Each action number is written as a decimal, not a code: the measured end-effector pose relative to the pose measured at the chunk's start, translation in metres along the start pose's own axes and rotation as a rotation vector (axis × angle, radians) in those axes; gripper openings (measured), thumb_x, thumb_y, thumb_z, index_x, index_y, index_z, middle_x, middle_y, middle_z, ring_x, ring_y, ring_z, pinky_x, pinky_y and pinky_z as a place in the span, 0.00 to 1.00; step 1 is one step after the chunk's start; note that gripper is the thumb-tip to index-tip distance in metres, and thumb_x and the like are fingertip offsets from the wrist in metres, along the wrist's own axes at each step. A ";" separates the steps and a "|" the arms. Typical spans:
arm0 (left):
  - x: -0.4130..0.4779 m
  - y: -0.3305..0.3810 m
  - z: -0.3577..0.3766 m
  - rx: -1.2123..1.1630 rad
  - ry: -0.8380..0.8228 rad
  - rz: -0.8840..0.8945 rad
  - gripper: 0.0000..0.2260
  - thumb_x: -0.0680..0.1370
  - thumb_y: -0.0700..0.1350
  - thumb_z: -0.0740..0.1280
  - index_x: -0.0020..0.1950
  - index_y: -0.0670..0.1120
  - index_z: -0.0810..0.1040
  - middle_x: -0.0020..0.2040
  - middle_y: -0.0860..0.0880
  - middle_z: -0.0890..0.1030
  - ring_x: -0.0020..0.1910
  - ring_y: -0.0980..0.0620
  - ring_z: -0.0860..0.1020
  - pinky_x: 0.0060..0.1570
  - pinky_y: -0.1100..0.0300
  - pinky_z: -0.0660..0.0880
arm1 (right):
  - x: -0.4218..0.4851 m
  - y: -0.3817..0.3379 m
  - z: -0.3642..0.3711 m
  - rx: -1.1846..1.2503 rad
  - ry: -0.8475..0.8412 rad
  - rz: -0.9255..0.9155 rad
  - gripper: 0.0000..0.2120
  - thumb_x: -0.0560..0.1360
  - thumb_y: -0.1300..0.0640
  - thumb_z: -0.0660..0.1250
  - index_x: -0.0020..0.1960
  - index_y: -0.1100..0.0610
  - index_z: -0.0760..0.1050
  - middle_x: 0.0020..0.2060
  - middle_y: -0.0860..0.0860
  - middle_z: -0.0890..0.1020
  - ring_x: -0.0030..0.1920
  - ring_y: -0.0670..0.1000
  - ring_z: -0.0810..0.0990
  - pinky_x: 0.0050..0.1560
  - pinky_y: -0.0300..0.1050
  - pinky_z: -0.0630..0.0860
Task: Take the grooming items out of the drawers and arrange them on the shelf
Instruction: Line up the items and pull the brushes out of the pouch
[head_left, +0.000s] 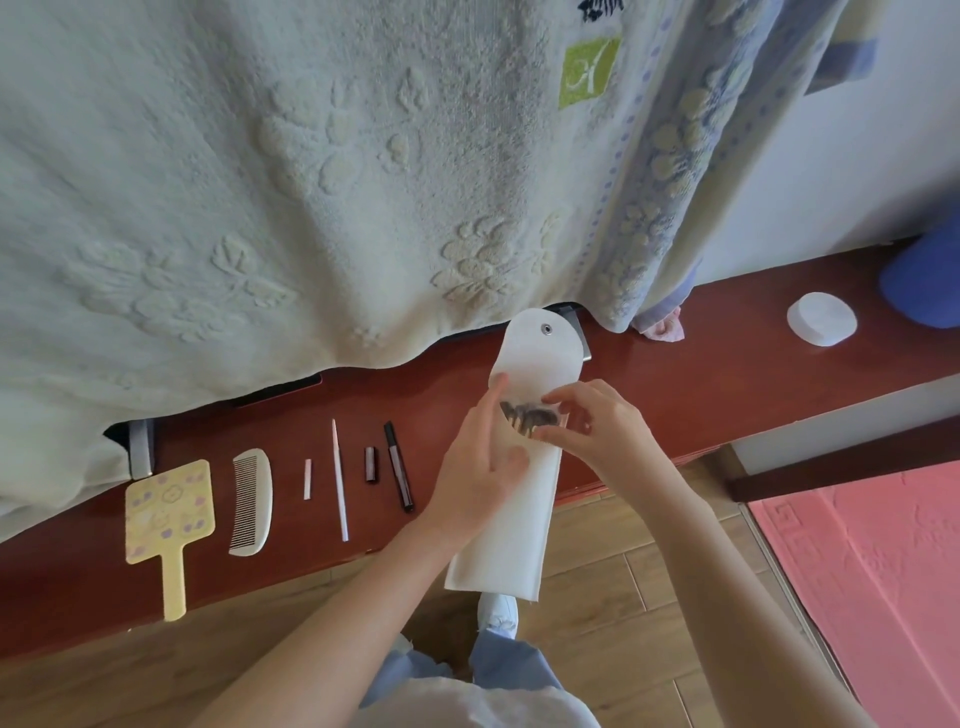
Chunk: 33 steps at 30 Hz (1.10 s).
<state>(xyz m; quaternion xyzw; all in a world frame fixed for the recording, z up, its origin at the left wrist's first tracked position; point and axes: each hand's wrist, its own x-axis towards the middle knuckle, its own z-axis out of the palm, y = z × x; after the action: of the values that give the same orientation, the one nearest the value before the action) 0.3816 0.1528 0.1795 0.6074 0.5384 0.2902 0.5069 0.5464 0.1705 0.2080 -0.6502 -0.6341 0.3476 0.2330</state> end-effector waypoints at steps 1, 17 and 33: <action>0.000 0.000 0.000 0.013 -0.001 0.010 0.32 0.74 0.45 0.63 0.75 0.58 0.53 0.70 0.63 0.62 0.71 0.61 0.63 0.70 0.51 0.65 | -0.001 -0.001 0.000 -0.005 0.005 0.006 0.15 0.68 0.52 0.74 0.53 0.51 0.78 0.44 0.48 0.75 0.38 0.42 0.74 0.42 0.26 0.69; 0.010 0.003 0.003 0.035 -0.017 0.075 0.30 0.72 0.42 0.63 0.72 0.55 0.58 0.66 0.54 0.69 0.61 0.60 0.72 0.59 0.65 0.73 | 0.010 -0.004 -0.002 0.132 0.047 0.106 0.06 0.69 0.57 0.73 0.44 0.55 0.76 0.32 0.48 0.76 0.25 0.39 0.73 0.28 0.31 0.66; 0.013 0.015 -0.012 -0.033 -0.026 0.027 0.30 0.66 0.39 0.60 0.66 0.58 0.65 0.60 0.56 0.74 0.57 0.59 0.74 0.58 0.56 0.73 | 0.021 -0.018 -0.012 0.380 0.214 0.129 0.07 0.72 0.57 0.70 0.49 0.54 0.76 0.38 0.49 0.80 0.18 0.44 0.68 0.23 0.34 0.67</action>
<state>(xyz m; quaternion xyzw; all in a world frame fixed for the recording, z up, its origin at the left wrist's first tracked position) 0.3798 0.1703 0.1948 0.6099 0.5189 0.2977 0.5198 0.5427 0.1940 0.2260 -0.6670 -0.4861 0.4039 0.3947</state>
